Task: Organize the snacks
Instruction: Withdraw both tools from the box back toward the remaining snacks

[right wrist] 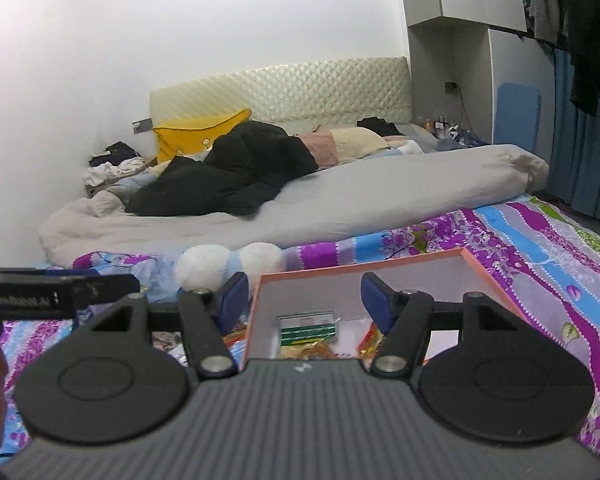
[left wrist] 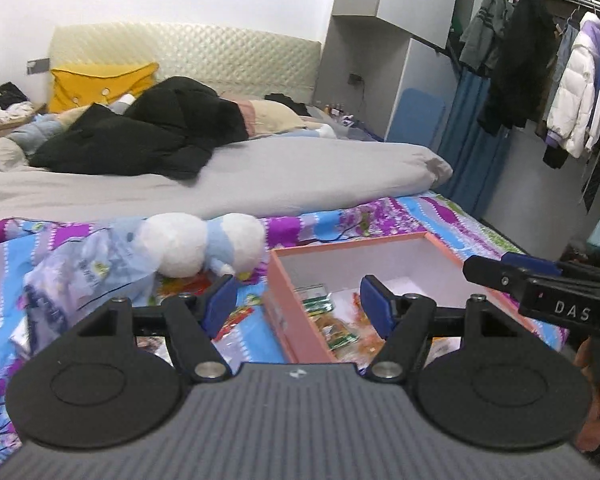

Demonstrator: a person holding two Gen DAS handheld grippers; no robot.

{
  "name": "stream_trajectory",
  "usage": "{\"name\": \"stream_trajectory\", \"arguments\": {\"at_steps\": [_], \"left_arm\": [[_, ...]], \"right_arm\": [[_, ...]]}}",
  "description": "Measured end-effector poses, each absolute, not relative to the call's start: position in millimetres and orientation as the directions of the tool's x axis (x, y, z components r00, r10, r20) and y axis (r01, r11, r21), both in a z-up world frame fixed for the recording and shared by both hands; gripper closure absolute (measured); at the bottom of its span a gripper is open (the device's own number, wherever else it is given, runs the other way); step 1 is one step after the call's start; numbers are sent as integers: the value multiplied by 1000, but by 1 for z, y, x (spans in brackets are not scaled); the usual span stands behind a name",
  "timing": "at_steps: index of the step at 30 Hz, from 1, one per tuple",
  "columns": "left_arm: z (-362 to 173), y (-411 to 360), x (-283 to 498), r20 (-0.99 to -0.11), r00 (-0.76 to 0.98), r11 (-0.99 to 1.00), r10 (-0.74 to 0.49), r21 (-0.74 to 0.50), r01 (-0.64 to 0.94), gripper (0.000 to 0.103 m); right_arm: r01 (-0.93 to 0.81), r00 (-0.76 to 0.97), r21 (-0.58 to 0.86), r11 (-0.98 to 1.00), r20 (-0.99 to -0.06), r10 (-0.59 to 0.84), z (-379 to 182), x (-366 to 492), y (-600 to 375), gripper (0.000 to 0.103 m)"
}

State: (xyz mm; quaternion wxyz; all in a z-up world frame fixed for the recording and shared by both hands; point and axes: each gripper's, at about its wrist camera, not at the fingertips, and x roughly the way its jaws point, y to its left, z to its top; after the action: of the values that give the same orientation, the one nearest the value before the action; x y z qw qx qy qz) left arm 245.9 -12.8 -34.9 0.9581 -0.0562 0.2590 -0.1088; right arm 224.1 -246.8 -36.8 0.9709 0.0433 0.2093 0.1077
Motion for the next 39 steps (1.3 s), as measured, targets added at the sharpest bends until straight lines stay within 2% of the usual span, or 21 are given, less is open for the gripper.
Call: {"name": "stream_trajectory", "arguments": {"at_steps": [4,14,23,30,39], "left_arm": [[-41,1,224,-475,856,977,-207,-145,156,30],[-66,34,191,-477,857,971,-197,-213,105,30],[-72,52,153,-472,866,979,-166,-187,86,30],[-90,69,132,-502,850,975,-162,-212,60,26],[-124,90,114,-553,816,966,-171,-258,28,26]], "right_arm": [[-209,887,145,967,-388,250,-44,209,-234,39],[-251,872,118,961,-403,277,-65,177,-204,39],[-283,868,108,953,-395,303,-76,154,-182,38],[-305,856,107,946,-406,322,-85,137,-165,38],[-333,824,89,939,-457,335,-108,121,-144,38]]}}
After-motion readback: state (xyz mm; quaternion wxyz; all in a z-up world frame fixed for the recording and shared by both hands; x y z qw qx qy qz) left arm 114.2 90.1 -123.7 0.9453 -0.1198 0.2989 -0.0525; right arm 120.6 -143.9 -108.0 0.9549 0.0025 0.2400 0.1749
